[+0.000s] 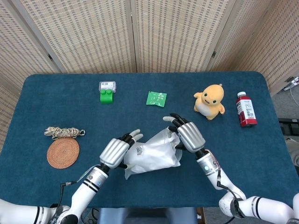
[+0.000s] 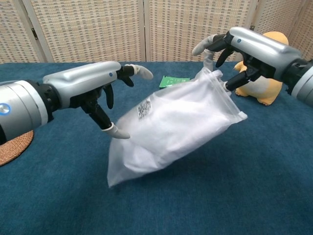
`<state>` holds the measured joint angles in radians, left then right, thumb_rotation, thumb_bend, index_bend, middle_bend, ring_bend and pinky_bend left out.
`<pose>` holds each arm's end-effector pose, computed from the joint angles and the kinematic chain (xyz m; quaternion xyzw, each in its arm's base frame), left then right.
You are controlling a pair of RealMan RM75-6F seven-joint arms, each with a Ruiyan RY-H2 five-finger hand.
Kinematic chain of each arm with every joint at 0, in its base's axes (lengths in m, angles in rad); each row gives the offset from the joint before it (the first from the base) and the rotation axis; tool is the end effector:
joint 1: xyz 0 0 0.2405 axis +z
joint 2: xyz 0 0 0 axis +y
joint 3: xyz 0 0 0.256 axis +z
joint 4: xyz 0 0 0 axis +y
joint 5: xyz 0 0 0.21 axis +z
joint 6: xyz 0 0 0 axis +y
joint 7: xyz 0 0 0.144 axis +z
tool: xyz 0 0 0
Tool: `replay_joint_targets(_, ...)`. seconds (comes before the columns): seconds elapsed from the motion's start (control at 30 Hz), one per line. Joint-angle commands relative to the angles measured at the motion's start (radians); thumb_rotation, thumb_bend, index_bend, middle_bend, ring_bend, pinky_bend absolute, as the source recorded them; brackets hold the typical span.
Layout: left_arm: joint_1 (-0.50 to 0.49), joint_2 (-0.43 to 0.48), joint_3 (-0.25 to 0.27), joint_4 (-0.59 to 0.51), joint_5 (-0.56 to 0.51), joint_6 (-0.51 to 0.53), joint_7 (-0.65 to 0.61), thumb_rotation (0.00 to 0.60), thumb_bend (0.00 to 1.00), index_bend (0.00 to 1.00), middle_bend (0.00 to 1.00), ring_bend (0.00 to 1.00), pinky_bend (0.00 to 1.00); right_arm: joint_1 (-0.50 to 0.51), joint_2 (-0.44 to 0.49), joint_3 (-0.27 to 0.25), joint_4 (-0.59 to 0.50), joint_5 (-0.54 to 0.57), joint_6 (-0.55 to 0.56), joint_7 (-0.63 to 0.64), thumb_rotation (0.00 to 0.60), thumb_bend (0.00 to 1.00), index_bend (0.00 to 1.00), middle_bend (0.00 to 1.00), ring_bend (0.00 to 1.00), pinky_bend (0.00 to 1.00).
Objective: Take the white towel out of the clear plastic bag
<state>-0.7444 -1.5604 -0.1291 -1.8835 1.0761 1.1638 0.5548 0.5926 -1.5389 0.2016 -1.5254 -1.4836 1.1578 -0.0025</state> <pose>-0.0717 0.2708 -0.0132 -0.7421 -0.3860 -0.4272 0.3432 -0.1363 -0.3114 0.0143 0.6765 -0.3796 0.5301 0.3425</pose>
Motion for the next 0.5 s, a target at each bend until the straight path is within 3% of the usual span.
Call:
replay_joint_targets(0.03, 0.004, 0.001, 0.003, -0.003, -0.013, 0.004, 0.012, 0.600, 0.04, 0.02, 0.00, 0.05, 0.33, 0.004, -0.003, 0.001, 0.007, 0.005, -0.003, 0.002, 0.600, 0.56, 0.73, 0.23, 0.10, 0.33)
replay_joint_targets(0.3, 0.011, -0.006, 0.014, 0.002, -0.006, 0.010, 0.020, 0.600, 0.04, 0.04, 0.00, 0.05, 0.32, 0.009, -0.002, 0.004, 0.035, 0.034, -0.012, 0.012, 0.600, 0.56, 0.73, 0.23, 0.10, 0.33)
replay_joint_targets(0.4, 0.021, -0.010, 0.035, 0.017, 0.045, 0.018, 0.008, 0.600, 0.04, 0.09, 0.01, 0.10, 0.37, 0.013, -0.006, 0.008, 0.055, 0.054, -0.022, 0.014, 0.600, 0.56, 0.73, 0.23, 0.10, 0.33)
replay_joint_targets(0.5, 0.032, -0.013, 0.064, 0.055, 0.138, 0.033, -0.014, 0.600, 0.04, 0.16, 0.10, 0.19, 0.46, 0.015, -0.009, 0.013, 0.075, 0.077, -0.032, 0.016, 0.600, 0.56, 0.73, 0.23, 0.10, 0.33)
